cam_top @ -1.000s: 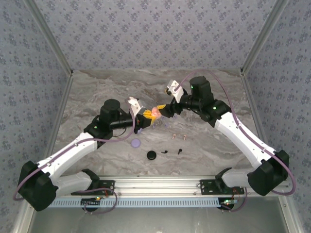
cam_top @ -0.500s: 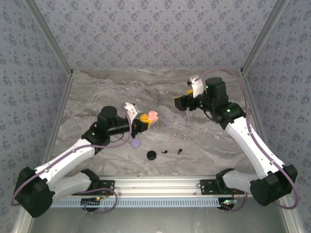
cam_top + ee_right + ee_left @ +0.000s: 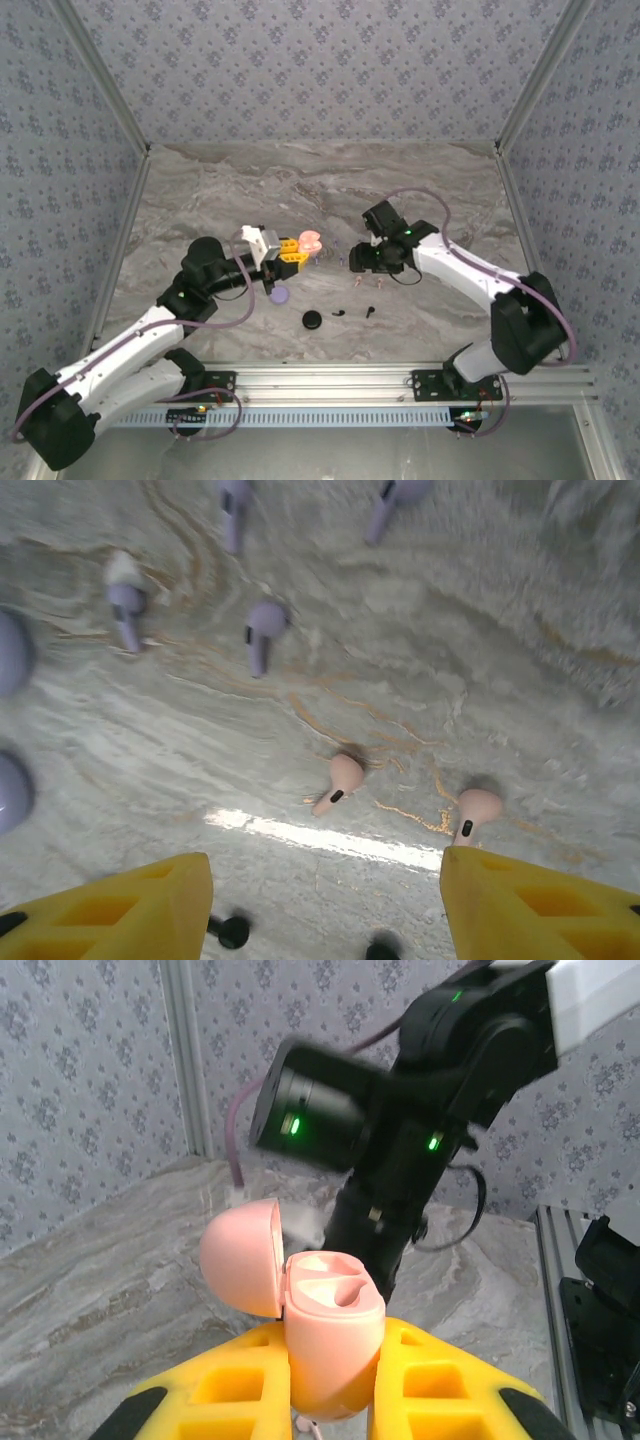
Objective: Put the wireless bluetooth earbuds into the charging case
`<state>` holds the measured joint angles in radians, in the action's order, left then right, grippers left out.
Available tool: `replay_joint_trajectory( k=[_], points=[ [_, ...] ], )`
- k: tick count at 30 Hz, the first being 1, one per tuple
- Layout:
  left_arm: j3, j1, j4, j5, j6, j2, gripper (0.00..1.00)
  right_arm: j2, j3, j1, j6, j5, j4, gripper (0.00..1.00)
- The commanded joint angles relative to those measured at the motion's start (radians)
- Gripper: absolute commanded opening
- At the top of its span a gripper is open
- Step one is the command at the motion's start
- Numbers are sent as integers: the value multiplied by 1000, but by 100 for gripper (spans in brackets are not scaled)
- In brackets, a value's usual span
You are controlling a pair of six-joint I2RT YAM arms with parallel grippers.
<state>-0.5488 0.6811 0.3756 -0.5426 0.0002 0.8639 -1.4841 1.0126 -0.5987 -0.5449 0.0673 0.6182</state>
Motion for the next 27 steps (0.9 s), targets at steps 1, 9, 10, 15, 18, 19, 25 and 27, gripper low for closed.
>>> replay_joint_trajectory(
  k=[1, 9, 10, 15, 18, 19, 25, 27],
  points=[
    [7, 4, 64, -31, 33, -13, 0, -70, 39, -23, -103, -54, 34, 60],
    [-9, 4, 64, -42, 29, -6, 0, -215, 97, -49, -113, -44, 32, 46],
    [-10, 5, 58, -41, 29, -6, 0, -227, 103, -52, -113, -45, 34, 45],
    [-14, 4, 42, -42, 34, -6, 0, -273, 114, -57, -121, -60, 22, 44],
    [-21, 4, 33, -43, 34, -5, 0, -295, 122, -58, -123, -66, 25, 43],
    [-23, 3, 30, -45, 36, -5, 0, -300, 124, -58, -122, -67, 25, 43],
    [-39, 4, 5, -48, 43, 1, 0, -331, 133, -62, -120, -56, 27, 38],
    [-40, 5, 5, -48, 44, 4, 0, -334, 132, -64, -119, -55, 29, 36]
  ],
)
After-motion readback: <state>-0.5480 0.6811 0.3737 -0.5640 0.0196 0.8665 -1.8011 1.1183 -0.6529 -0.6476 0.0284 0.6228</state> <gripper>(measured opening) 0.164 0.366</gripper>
